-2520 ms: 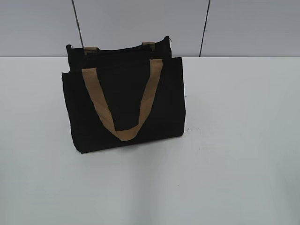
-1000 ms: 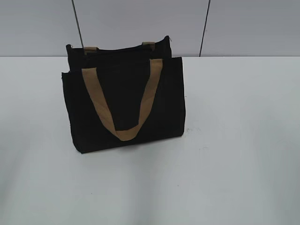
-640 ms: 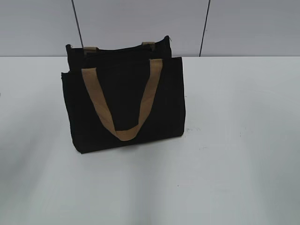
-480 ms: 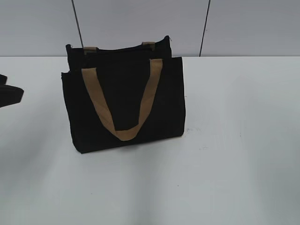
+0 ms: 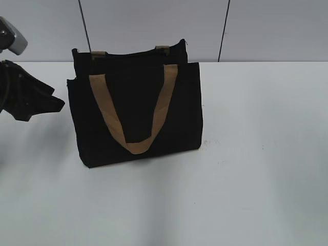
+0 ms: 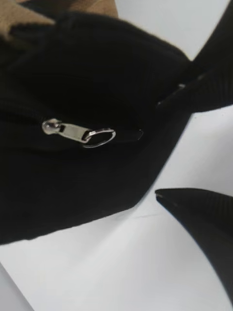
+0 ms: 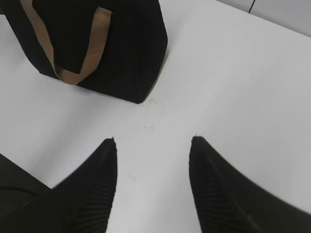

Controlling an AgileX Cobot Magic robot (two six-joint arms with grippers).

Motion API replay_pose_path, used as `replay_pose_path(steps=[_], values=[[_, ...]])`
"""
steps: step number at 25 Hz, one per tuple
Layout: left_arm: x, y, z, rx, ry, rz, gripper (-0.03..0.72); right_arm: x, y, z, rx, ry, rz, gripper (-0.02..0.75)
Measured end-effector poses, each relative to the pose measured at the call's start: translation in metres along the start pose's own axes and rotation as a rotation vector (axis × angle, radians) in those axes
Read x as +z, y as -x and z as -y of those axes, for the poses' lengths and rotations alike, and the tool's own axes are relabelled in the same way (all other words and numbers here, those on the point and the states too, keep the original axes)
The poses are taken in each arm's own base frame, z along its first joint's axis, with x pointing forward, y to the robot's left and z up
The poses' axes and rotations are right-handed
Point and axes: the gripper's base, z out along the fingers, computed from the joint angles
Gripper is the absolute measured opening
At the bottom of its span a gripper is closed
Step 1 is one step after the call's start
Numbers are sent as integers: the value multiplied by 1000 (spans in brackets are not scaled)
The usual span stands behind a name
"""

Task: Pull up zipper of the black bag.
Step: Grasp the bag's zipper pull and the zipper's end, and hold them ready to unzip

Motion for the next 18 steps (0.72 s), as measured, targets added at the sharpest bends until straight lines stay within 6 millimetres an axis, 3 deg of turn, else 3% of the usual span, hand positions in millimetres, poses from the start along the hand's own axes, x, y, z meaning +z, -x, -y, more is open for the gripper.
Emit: replay_pose_path(steps=[8, 18], values=[[40, -14, -7, 90, -115, 35, 378, 0, 0, 0, 0, 3, -1, 379], [52, -16, -5, 109, -164, 113, 378, 0, 0, 0, 0, 3, -1, 379]])
